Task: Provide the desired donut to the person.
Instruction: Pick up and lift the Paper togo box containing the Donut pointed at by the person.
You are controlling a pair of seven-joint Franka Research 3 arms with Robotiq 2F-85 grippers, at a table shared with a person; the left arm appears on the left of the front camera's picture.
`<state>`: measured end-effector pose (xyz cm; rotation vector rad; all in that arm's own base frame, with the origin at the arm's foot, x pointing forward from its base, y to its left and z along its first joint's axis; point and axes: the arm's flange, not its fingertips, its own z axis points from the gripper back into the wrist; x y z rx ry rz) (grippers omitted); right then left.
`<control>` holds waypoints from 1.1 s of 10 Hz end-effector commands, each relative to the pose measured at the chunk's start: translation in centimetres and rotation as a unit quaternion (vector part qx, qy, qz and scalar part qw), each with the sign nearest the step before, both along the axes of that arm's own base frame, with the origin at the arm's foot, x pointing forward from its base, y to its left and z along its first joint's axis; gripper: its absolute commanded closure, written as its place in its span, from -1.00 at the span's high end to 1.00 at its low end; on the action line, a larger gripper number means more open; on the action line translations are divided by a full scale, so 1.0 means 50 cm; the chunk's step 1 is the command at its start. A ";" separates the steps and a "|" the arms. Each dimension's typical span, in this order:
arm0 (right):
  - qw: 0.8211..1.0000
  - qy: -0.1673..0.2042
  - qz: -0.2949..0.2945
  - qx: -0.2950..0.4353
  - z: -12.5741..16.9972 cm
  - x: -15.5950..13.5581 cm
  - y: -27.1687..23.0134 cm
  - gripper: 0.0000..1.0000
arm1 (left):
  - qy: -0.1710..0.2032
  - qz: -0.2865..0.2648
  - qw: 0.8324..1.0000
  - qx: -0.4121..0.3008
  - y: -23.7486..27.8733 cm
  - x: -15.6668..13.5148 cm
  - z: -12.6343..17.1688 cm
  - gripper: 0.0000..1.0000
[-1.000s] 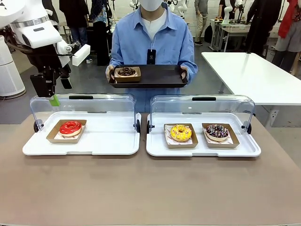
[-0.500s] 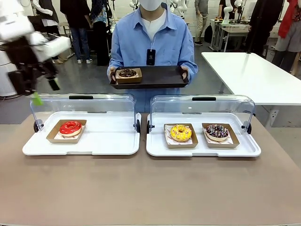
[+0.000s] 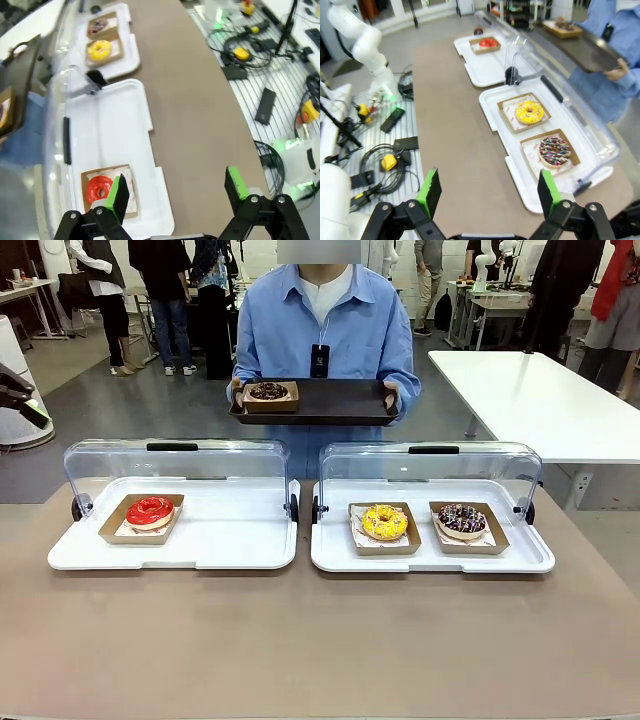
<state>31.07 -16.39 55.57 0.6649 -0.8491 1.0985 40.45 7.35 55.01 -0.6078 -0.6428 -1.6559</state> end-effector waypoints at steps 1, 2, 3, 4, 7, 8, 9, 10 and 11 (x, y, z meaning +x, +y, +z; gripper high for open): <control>1.000 -0.006 0.005 0.008 0.002 0.001 0.001 1.00 | -0.050 0.082 0.994 -0.055 0.024 -0.017 -0.054 1.00; 1.000 -0.006 0.005 0.008 0.002 0.001 0.001 1.00 | -0.056 0.128 0.988 -0.074 0.052 -0.028 -0.084 1.00; 1.000 -0.006 0.005 0.008 0.002 0.001 0.001 1.00 | -0.047 0.159 0.983 -0.074 0.072 -0.031 -0.112 1.00; 1.000 -0.006 0.005 0.008 0.002 0.001 0.001 1.00 | -0.033 0.182 0.980 -0.074 0.092 -0.028 -0.142 1.00; 1.000 -0.006 0.005 0.008 0.002 0.001 0.001 1.00 | 0.004 0.180 0.974 -0.141 0.138 -0.014 -0.177 1.00; 1.000 -0.006 0.005 0.008 0.002 0.001 0.001 1.00 | 0.009 0.170 0.974 -0.150 0.141 -0.013 -0.174 1.00; 1.000 -0.006 0.005 0.008 0.002 0.001 0.001 1.00 | 0.024 0.155 0.974 -0.162 0.142 -0.013 -0.173 1.00; 1.000 -0.006 0.005 0.008 0.002 0.001 0.001 1.00 | 0.034 0.138 0.975 -0.171 0.136 -0.012 -0.168 1.00; 1.000 -0.006 0.005 0.008 0.002 0.001 0.001 1.00 | 0.028 0.178 0.974 -0.140 0.124 -0.020 -0.181 1.00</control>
